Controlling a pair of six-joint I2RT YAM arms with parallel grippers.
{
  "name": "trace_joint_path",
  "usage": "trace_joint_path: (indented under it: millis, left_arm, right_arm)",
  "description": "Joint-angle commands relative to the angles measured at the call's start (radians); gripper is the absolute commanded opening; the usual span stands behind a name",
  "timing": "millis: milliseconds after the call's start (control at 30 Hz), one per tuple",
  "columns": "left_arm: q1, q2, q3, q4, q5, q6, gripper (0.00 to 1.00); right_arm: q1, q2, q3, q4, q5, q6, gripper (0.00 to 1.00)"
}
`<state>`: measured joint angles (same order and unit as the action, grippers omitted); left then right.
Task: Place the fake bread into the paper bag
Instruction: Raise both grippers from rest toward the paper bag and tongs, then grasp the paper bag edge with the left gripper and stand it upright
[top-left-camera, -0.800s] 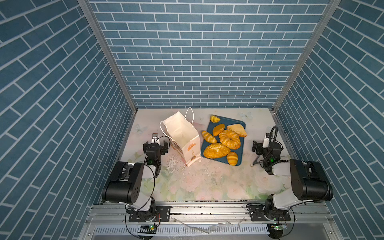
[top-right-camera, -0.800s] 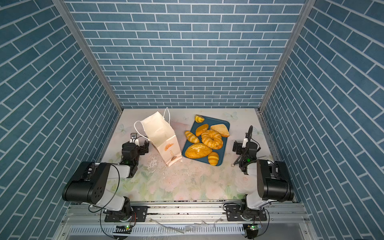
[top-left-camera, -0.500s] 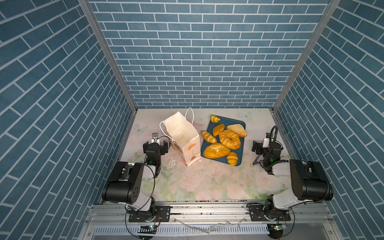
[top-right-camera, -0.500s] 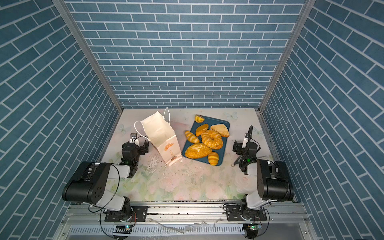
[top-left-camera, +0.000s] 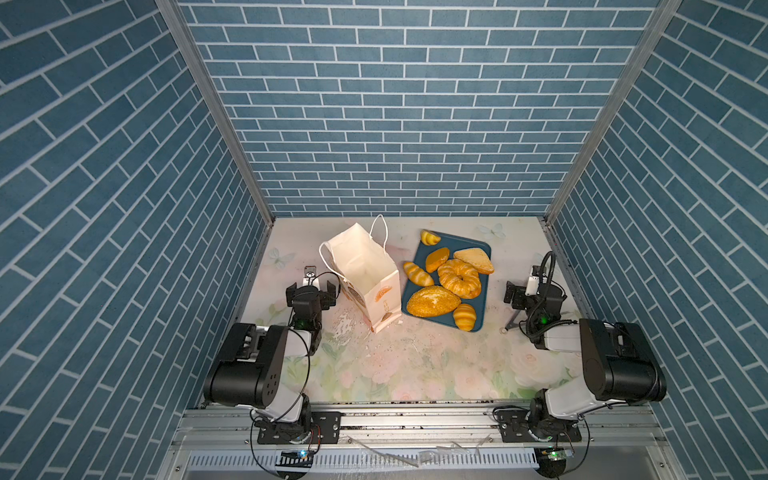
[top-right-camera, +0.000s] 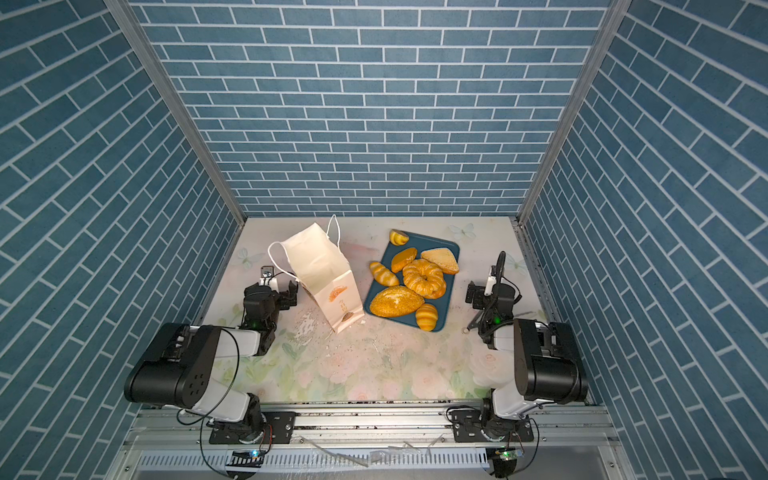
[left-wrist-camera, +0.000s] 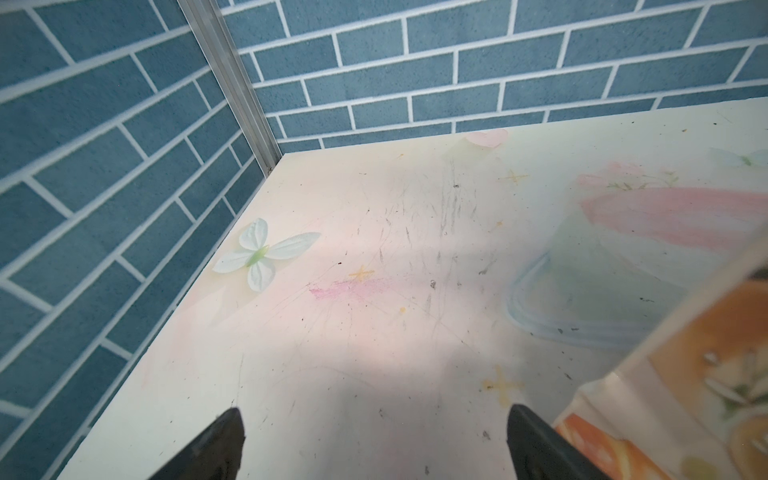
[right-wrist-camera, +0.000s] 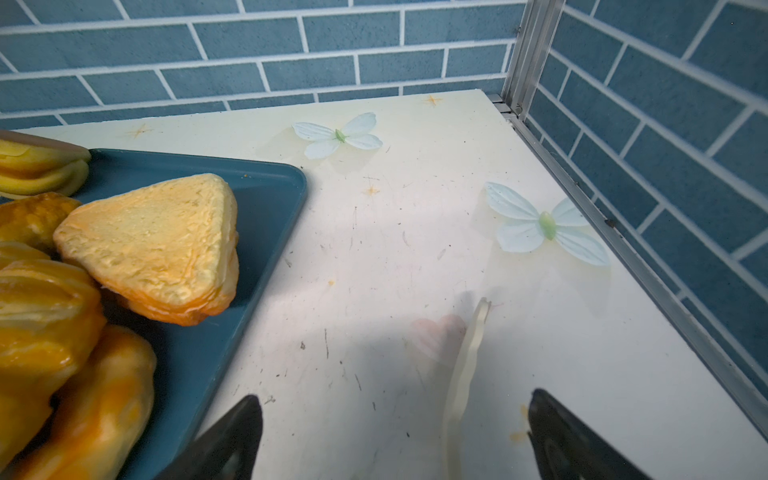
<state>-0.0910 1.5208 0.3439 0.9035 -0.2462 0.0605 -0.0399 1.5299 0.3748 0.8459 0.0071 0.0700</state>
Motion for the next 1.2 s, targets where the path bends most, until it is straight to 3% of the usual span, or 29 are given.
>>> trace_joint_path:
  millis: [0, 633, 767, 933, 1167]
  left_arm:
    - [0.006, 0.013, 0.022, 0.015, -0.002, 0.005, 1.00]
    - [-0.004, 0.015, 0.012, 0.033, -0.014, 0.012, 1.00]
    - [-0.003, -0.029, 0.025, -0.022, -0.079, -0.011, 1.00]
    - [-0.001, -0.174, 0.115, -0.290, -0.093, -0.020, 1.00]
    - [0.031, -0.373, 0.266, -0.692, -0.073, -0.168, 1.00]
  right_arm:
    - [-0.003, 0.013, 0.016, 0.029, 0.014, -0.021, 0.99]
    - [-0.002, -0.024, -0.069, 0.163, 0.033, -0.019, 0.94]
    - [-0.002, -0.134, -0.034, -0.003, 0.133, 0.015, 0.94]
    - [0.000, -0.318, 0.007, -0.199, 0.148, 0.050, 0.92]
    - [0.001, -0.471, 0.170, -0.581, 0.019, 0.115, 0.87]
